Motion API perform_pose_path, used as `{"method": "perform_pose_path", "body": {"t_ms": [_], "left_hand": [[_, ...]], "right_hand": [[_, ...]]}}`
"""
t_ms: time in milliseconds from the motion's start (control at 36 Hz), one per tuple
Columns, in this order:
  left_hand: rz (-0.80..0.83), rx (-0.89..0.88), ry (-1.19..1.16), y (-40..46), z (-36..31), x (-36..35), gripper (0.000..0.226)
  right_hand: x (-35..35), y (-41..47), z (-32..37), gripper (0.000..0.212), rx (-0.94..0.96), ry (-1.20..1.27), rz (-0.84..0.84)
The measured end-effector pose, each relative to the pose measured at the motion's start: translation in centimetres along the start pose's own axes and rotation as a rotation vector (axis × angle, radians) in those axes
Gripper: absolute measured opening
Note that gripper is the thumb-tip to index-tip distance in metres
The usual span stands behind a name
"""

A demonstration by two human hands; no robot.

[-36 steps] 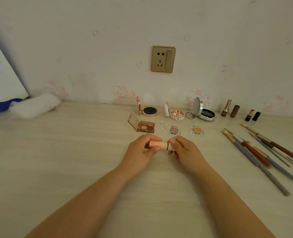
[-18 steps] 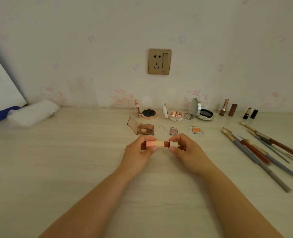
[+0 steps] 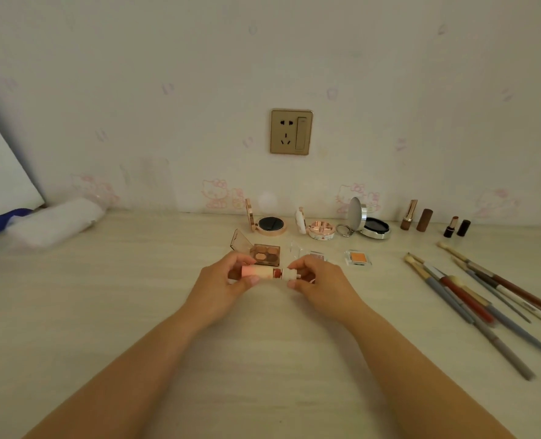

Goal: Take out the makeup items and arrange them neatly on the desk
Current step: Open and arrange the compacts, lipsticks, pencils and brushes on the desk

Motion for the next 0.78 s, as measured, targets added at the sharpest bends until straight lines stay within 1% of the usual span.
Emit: {"method": "perform_pose_path", "body": {"t_ms": [111,222,306,500,778], "left_hand": [[-0.021,-0.009,0.08,0.0,1.1,0.5,0.017],[-0.049,-0.026,0.136,0.0,1.2,0.5,0.019],[-0.029,-0.019,0.171,0.0,1.4,0.3,0.02],[-0.013,-0.014,0.23,0.2,1.4,0.0,0.022],[-0.008,0.05,0.277,0.6,2.2,0.0,0.021]], "right_hand": [[-0.9,0.2,0.1,0.024,0.021,-0.09,-0.038],[-1.2,0.2,-0.1,0.023,0.04,-0.193,-0.067],[-1.5,0.4,-0.3,0.025,0.026,-0.26,-0.064],[-1.7,0.6,-0.6,0.026,0.002,-0.299,-0.078],[-1.1,0.5,-1.2,0.031,-0.056,-0.256,-0.095]]}}
Point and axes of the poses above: each hand's wrist, its own y-axis towards the middle knuckle, its own x-axis out of the back of the hand, z = x × y, the point moved 10 cm from there along y, towards the middle knuckle, and after that the axes turned 9 degrees about z, right-handed, at the moved point
